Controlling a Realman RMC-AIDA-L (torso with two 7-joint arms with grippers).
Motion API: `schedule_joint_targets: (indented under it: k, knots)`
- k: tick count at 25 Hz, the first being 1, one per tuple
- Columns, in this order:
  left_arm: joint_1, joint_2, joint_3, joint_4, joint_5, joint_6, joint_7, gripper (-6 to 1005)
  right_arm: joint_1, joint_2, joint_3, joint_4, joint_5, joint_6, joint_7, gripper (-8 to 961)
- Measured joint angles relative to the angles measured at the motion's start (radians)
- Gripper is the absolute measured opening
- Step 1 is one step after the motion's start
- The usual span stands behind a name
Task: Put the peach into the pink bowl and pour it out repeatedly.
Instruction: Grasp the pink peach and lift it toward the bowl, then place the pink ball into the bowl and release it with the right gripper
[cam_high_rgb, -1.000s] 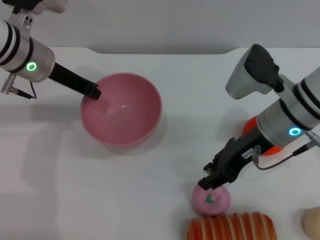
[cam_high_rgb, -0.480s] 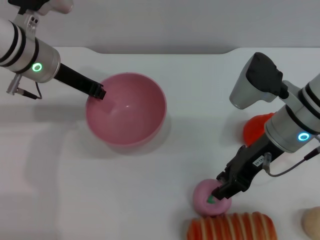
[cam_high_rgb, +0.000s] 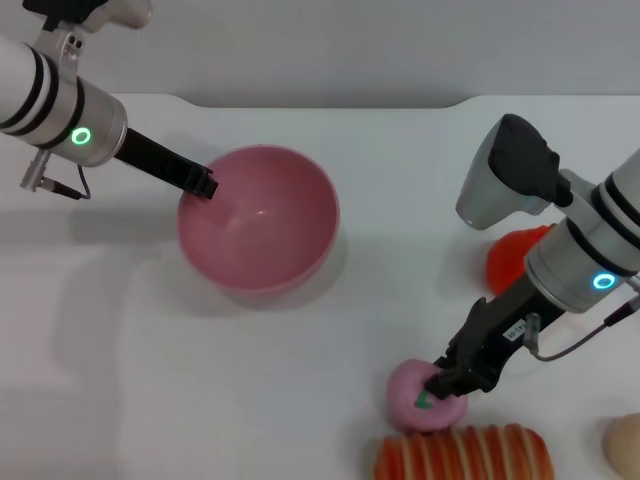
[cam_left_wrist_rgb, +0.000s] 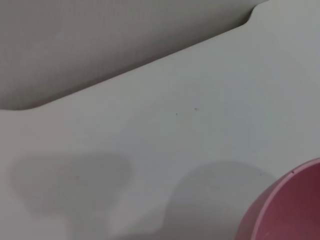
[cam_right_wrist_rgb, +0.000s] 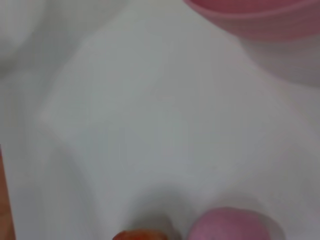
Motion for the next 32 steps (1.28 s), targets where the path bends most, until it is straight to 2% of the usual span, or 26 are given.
schedule_joint_targets:
  k: [7,12,15,18,23,26,27,28,31,32]
  knots:
    - [0.0,-0.001,0.0,-0.001,0.0,-0.011,0.001,45,-0.005,0.0,0.013,-0.011,0.004,0.0,-0.015,36]
    - [-0.001,-0.003,0.001,-0.001,0.0,-0.011,0.001,45,-0.026,0.0,0.061,-0.088,0.014,-0.01,-0.014,32]
    - [-0.001,-0.004,0.001,0.0,0.0,-0.008,0.001,45,-0.069,-0.001,0.122,-0.242,0.038,-0.03,-0.011,32]
    - [-0.001,-0.006,0.001,0.002,0.0,-0.004,0.001,46,-0.114,-0.002,0.196,-0.463,0.085,-0.06,-0.001,34]
    - [-0.005,-0.012,0.001,0.003,0.0,-0.003,-0.001,45,-0.122,-0.002,0.297,-0.671,0.162,-0.09,0.004,36]
    - [-0.008,-0.019,0.001,0.003,0.0,-0.001,-0.001,45,-0.103,-0.002,0.302,-0.719,0.187,-0.09,0.004,38]
    - [-0.013,-0.035,0.001,0.006,0.0,0.0,0.0,45,-0.094,-0.002,0.296,-0.715,0.19,-0.087,0.004,38]
    - [-0.014,-0.037,0.001,0.007,0.0,0.0,0.0,45,-0.081,-0.002,0.288,-0.705,0.192,-0.084,0.002,39]
    - [-0.017,-0.042,0.001,0.009,-0.001,-0.001,-0.003,46,-0.042,-0.003,0.256,-0.632,0.195,-0.066,-0.019,40]
    - [-0.018,-0.046,-0.001,0.009,-0.001,-0.003,-0.004,46,-0.019,-0.002,0.239,-0.569,0.201,-0.04,-0.038,41]
